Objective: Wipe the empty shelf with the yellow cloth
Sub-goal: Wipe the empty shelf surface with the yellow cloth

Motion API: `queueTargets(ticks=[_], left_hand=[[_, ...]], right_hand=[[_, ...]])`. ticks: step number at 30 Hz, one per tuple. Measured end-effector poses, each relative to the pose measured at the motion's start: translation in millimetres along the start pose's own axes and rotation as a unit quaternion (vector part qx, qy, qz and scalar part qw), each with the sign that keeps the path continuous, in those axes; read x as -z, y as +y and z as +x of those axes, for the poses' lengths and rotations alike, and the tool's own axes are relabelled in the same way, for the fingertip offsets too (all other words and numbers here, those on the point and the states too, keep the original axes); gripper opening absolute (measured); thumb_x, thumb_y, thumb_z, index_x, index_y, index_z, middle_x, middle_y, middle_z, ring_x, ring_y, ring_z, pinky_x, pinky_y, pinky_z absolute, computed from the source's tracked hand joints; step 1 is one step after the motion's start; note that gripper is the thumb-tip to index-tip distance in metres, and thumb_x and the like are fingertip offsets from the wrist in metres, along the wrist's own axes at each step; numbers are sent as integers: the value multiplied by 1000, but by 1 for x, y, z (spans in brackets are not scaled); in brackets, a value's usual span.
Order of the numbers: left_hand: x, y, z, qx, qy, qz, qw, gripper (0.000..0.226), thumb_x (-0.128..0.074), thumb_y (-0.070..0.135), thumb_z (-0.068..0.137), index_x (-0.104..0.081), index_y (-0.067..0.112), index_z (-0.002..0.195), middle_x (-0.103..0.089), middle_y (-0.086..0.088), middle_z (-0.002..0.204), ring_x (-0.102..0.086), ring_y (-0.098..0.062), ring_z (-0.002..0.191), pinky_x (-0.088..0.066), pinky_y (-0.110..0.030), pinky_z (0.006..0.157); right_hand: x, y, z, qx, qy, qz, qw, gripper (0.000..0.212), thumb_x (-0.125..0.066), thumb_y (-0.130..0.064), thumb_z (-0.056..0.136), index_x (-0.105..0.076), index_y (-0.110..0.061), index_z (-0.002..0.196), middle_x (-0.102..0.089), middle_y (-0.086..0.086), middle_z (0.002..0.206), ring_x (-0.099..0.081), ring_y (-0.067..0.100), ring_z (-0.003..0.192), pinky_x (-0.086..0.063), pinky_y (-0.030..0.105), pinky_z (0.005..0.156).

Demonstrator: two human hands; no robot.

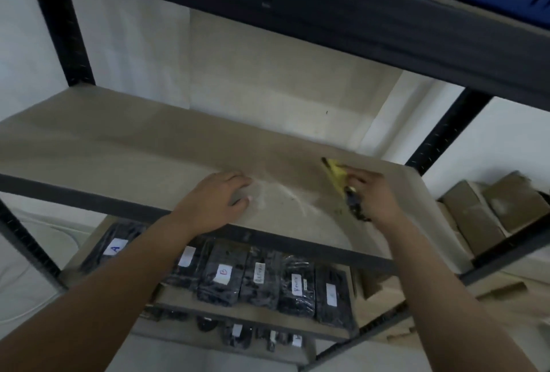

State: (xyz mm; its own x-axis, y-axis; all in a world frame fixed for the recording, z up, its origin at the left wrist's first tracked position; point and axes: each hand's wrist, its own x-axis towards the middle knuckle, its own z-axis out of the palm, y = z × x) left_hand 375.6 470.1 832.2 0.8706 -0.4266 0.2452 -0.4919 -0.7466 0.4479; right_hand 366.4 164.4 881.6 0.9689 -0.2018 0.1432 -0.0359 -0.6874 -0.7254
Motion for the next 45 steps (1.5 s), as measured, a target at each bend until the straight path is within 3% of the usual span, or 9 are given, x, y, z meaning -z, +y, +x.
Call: queueTargets(ticks=[3,6,10,18,26,31,33,38,45], left_hand=[[11,-13,-2,-19,-6,58,998,43,-48,38,92,-53,18,129,-51,-4,137,-46,-22,124,-31,-30,105],[13,-20,-6,-2,1,63,998,42,-48,36,92,-53,16,129,-50,-5,138,-43,-23,127,-30,-34,107],[8,-19,-7,-12,0,73,997,42,-46,36,93,-51,15,130,-49,-6,138,-42,-24,128,-30,-37,109],[11,-22,-7,-12,-27,62,998,44,-41,37,93,-47,17,132,-45,-5,142,-39,-24,130,-30,-40,110],[21,-24,-7,8,-47,-14,999,42,-49,30,93,-50,12,131,-43,-9,141,-39,-25,129,-31,-34,108],[19,-27,-6,26,-18,2,1000,40,-48,30,93,-52,13,129,-43,-7,142,-42,-26,126,-33,-31,103],[14,-26,-5,24,-6,21,999,41,-45,30,93,-51,13,130,-44,-7,141,-44,-26,125,-34,-34,104],[10,-29,-3,25,6,40,999,41,-43,30,94,-50,12,130,-48,-7,138,-42,-24,125,-32,-34,106],[9,-34,-1,50,19,34,998,42,-46,30,92,-50,15,130,-45,-5,140,-39,-23,129,-31,-33,107]], right_hand=[[39,44,-13,-70,73,-171,980,35,-47,-20,94,-57,-9,126,-67,17,107,-62,24,80,-51,32,72],[47,75,-29,-61,-48,-383,920,46,-37,-30,98,-35,-16,142,-37,12,149,-35,31,135,-29,41,111],[22,55,-37,-79,-70,-400,910,49,-33,-28,99,-23,-23,147,-13,6,158,-19,30,143,-27,44,113],[-93,-46,-85,0,58,-265,963,37,-45,-21,94,-54,-18,129,-43,4,147,-42,28,132,-39,38,101],[-72,-76,-80,-180,96,250,947,31,-44,-20,94,-58,-18,66,-54,-1,53,-50,9,37,-34,16,36],[-22,-6,-50,-100,63,-151,981,36,-34,-27,98,-52,-14,127,-61,16,112,-59,33,97,-47,36,75],[-22,18,-35,-82,-17,-317,945,45,-27,-30,98,-34,-18,141,-33,15,147,-32,39,132,-34,46,106],[-50,0,20,-58,-96,-341,933,47,-29,-27,98,-23,-34,145,-8,6,158,-8,37,143,-19,47,116],[-112,-55,-8,170,-114,-204,957,39,-44,-17,94,-52,-23,132,-38,9,149,-37,27,135,-33,32,105]])
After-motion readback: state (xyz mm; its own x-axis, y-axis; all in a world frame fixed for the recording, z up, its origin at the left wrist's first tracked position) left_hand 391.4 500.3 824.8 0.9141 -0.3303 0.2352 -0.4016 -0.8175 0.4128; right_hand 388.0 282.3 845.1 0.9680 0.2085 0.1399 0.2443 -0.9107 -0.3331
